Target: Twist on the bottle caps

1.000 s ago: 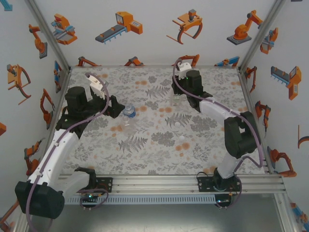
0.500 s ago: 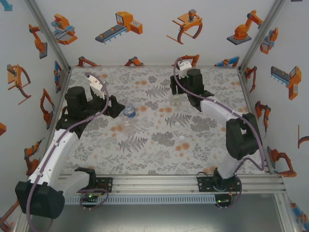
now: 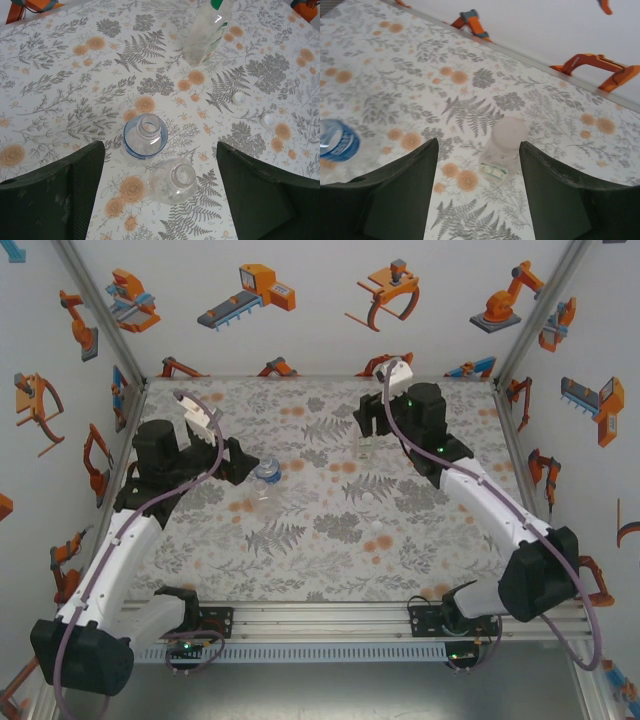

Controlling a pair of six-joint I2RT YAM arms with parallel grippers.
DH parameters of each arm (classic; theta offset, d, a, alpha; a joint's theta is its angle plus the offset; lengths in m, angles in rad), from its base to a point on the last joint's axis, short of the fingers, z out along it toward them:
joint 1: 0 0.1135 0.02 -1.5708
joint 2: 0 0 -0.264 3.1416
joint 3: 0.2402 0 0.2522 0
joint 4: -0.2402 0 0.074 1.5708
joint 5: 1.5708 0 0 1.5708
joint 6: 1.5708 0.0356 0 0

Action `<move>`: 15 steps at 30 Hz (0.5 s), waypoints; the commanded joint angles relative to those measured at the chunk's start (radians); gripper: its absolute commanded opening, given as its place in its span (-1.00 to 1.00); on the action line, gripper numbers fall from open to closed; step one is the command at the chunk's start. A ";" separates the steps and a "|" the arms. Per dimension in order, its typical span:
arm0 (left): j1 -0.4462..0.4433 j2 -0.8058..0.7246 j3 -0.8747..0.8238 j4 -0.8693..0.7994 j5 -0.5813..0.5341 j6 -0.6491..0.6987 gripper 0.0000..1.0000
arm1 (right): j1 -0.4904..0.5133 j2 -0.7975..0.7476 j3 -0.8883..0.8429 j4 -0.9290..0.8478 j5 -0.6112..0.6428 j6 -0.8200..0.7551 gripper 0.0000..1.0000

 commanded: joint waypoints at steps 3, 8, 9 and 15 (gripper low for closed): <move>0.007 -0.028 -0.009 0.027 0.011 -0.009 0.67 | 0.100 -0.058 -0.080 -0.021 -0.121 0.004 0.21; 0.007 -0.043 -0.022 0.037 -0.019 -0.006 0.67 | 0.188 -0.058 -0.167 0.103 -0.279 0.002 0.21; 0.008 -0.044 -0.022 0.035 -0.019 -0.005 0.67 | 0.202 -0.051 -0.185 0.142 -0.317 -0.002 0.21; 0.008 -0.051 -0.022 0.037 -0.022 -0.006 0.67 | 0.273 0.051 -0.211 0.305 -0.462 -0.037 0.22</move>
